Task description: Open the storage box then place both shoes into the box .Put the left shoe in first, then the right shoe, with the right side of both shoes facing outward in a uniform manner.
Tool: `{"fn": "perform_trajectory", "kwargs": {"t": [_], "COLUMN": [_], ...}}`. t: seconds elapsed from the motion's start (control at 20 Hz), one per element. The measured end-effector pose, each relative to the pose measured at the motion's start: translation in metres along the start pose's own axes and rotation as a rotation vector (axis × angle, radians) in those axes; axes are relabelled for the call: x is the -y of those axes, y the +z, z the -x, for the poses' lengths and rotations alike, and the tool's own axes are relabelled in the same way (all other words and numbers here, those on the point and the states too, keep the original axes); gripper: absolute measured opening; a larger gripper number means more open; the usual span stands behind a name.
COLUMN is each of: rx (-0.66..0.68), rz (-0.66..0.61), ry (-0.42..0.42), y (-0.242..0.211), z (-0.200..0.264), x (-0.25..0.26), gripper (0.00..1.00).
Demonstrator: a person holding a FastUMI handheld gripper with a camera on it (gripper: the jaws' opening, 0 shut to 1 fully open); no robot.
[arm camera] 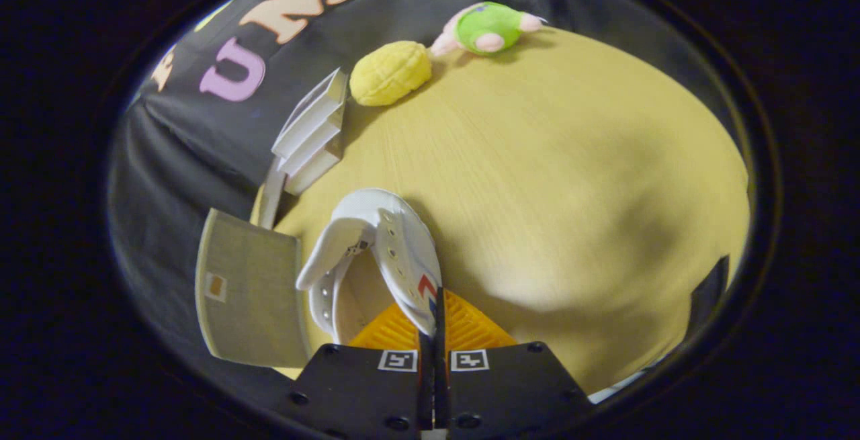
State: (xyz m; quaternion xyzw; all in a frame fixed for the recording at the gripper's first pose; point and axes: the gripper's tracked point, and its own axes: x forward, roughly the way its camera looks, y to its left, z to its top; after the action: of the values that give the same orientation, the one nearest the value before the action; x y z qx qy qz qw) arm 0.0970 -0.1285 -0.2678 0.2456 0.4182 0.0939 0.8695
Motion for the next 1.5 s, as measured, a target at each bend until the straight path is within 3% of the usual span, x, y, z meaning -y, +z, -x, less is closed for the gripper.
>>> {"fn": "perform_trajectory", "kwargs": {"t": [0.45, 0.8, 1.0, 1.2, 1.5], "rx": [0.021, 0.032, 0.024, 0.012, 0.068], "rz": [-0.155, -0.065, 0.004, 0.048, 0.154], "ry": [0.191, 0.301, 0.350, 0.308, 0.108], "y": [0.015, -0.006, -0.038, -0.070, -0.094], "z": [0.047, 0.077, 0.067, 0.042, 0.001], "x": [-0.083, -0.195, -0.267, -0.304, -0.304], "gripper": [0.04, 0.04, 0.04, 0.04, 0.04]}}
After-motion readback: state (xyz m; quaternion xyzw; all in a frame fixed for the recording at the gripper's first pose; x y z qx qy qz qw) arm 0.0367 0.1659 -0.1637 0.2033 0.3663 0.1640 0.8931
